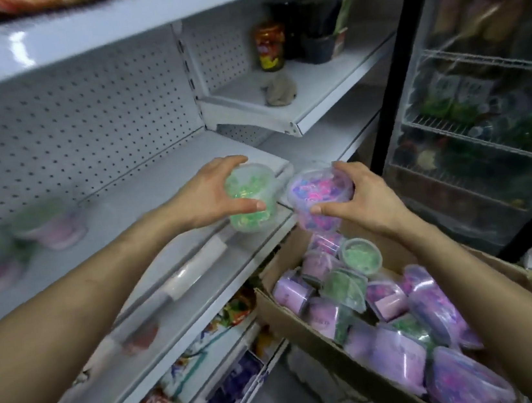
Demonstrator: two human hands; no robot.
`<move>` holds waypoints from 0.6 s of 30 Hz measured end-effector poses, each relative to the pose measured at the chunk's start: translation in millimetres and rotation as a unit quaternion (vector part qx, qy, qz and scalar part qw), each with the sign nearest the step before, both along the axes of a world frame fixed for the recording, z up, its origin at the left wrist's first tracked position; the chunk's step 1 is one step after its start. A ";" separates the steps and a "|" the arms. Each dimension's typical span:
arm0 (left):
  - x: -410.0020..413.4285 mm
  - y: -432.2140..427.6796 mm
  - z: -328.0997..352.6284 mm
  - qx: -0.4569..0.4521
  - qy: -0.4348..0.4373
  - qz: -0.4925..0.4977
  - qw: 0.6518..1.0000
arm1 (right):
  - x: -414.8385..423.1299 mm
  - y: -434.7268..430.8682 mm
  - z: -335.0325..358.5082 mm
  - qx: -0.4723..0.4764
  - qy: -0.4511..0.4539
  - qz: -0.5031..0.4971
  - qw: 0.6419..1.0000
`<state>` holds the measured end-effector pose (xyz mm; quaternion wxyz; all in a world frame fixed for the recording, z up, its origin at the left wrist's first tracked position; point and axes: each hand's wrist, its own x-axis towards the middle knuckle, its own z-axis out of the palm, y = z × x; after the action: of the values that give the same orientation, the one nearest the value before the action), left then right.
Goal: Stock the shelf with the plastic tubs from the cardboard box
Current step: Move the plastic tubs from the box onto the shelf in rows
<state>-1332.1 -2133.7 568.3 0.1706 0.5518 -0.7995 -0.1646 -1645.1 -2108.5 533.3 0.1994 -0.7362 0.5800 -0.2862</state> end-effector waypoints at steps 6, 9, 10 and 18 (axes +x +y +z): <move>117.2 45.7 18.2 -0.036 -0.007 0.081 0.996 | 121.2 -13.8 19.5 -0.022 -0.026 0.090 0.995; 171.1 68.7 18.3 -0.043 -0.015 0.134 0.990 | 183.0 -13.4 21.1 -0.027 -0.029 0.135 0.990; 186.6 77.0 16.4 -0.042 -0.017 0.147 0.988 | 201.1 -12.6 19.5 -0.029 -0.034 0.146 0.988; 257.2 126.9 -18.5 -0.030 -0.023 0.229 0.973 | 288.4 -11.3 3.9 -0.020 -0.043 0.219 0.975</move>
<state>-1074.8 -2006.8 549.7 0.2016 0.7184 -0.6604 -0.0846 -1356.7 -2119.9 537.2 0.2675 -0.8360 0.3900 -0.2782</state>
